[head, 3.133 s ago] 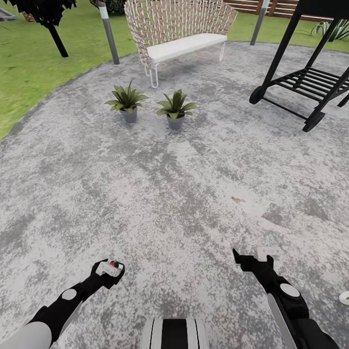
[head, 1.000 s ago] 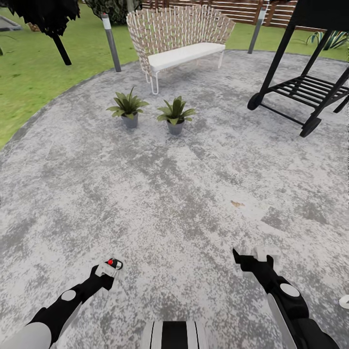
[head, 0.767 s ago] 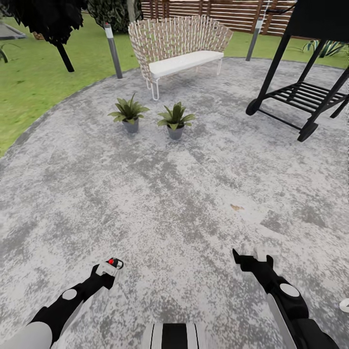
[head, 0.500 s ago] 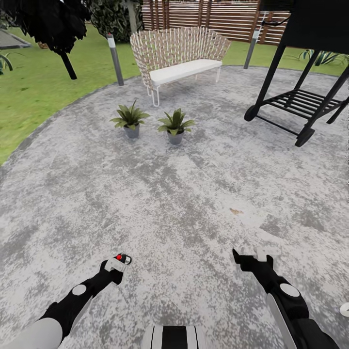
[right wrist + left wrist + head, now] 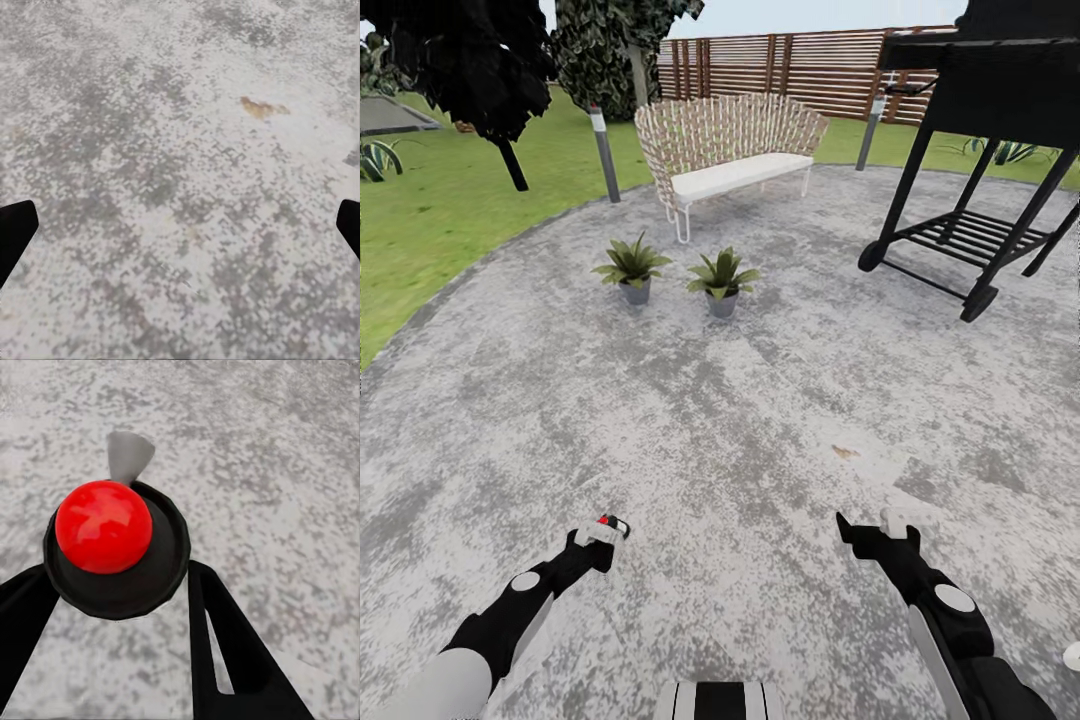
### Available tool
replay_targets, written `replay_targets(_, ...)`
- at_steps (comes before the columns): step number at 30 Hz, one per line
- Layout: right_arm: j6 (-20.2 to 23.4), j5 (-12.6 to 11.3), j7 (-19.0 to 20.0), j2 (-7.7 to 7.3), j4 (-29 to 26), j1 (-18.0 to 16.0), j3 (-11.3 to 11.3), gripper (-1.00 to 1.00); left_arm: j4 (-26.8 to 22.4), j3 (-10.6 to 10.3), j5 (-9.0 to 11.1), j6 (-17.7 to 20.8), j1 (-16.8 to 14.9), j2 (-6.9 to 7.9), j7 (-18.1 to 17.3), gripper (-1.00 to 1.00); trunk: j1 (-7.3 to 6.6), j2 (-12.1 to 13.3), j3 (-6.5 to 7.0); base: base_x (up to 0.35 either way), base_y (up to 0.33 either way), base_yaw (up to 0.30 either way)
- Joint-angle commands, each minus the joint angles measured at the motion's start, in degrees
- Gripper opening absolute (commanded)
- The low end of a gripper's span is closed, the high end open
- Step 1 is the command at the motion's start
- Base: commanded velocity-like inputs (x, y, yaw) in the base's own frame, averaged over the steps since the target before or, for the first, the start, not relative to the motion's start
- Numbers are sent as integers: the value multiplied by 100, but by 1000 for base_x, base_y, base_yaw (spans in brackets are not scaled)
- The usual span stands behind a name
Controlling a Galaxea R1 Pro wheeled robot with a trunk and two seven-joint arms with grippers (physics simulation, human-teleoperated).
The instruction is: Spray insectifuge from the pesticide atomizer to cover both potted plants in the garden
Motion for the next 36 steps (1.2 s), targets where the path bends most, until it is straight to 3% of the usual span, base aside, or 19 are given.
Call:
replay_targets(1, 27, -56, 2, 0, -7, -1, -2, 100, -36, -15, -20, 20, -2, 4, 10, -100, -3, 0, 19, 0, 0, 0)
replay_targets(6, 26, -56, 2, 8, 0, -2, 19, 100, -367, 13, 26, 411, -2, 3, 8, -100, -16, 7, 154, 0, 0, 0)
replay_targets(11, 26, -56, 2, 9, -2, -1, 30, 100, -534, 12, 32, 487, -2, -1, 7, -100, -29, 13, 280, 0, 0, 0)
replay_targets(16, 26, -56, 2, 9, -6, 0, 160, 100, -610, -14, 20, 738, -7, -51, 3, -100, -42, 20, 392, 0, 0, 0)
replay_targets(17, 26, -56, 2, 15, -1, -2, 237, 100, -812, -46, -2, 860, 26, -46, -52, -100, -45, 21, 420, 0, 0, 0)
replay_targets(21, 26, -56, 2, 24, 6, -1, 243, 100, -1070, -51, -12, 879, 63, -23, -153, -100, -55, 27, 541, 0, 0, 0)
replay_targets(36, 19, -64, 2, 27, 20, -1, 244, 100, -1194, -66, -13, 872, 68, -40, -168, -100, -94, 47, 1006, 0, 0, 0)
